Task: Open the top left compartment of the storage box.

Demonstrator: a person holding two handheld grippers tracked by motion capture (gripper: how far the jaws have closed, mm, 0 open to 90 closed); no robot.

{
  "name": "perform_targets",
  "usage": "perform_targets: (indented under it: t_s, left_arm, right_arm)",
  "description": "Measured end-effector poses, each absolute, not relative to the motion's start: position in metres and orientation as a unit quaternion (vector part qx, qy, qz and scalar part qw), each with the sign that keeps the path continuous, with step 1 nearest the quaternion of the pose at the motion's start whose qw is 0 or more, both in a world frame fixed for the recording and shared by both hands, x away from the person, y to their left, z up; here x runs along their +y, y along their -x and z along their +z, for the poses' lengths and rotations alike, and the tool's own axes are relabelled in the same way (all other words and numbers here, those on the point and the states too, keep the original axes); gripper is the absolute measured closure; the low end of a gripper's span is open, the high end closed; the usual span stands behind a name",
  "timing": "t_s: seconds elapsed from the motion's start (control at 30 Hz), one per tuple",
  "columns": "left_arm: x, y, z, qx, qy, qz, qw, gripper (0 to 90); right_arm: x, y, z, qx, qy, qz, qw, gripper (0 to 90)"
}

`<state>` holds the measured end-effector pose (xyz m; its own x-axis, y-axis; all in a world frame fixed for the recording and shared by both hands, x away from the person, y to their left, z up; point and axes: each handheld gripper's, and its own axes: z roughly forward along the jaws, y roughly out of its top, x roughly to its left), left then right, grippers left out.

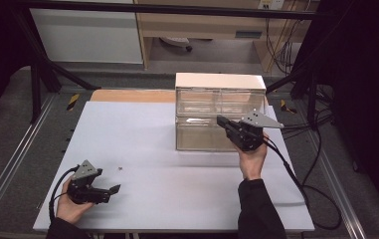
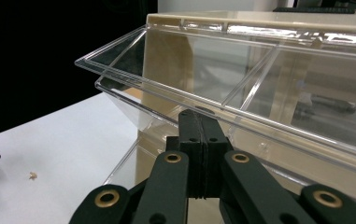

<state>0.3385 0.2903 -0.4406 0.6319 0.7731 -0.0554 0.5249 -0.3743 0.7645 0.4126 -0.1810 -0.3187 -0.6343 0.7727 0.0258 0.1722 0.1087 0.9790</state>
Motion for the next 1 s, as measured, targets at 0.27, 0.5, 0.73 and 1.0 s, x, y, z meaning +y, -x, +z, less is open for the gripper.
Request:
perform_targets:
  t_s: [0.27, 0.5, 0.73, 1.0]
  left_arm:
    - [0.29, -0.339, -0.44, 0.399, -0.813, 0.159, 0.393, 7.2]
    - [0.291, -0.339, -0.44, 0.399, -0.813, 0.159, 0.393, 7.2]
    - [0.291, -0.338, -0.44, 0.399, -0.813, 0.16, 0.393, 7.2]
    - [0.291, -0.339, -0.44, 0.398, -0.813, 0.161, 0.393, 7.3]
  right_arm:
    - [-0.183, -0.412, -0.31, 0.691, -0.334, 0.581, 0.27, 90.0]
    - [-0.183, -0.412, -0.306, 0.689, -0.334, 0.581, 0.275, 90.0]
    - [-0.184, -0.412, -0.302, 0.687, -0.333, 0.582, 0.279, 90.0]
    - [-0.183, -0.414, -0.294, 0.685, -0.331, 0.584, 0.286, 90.0]
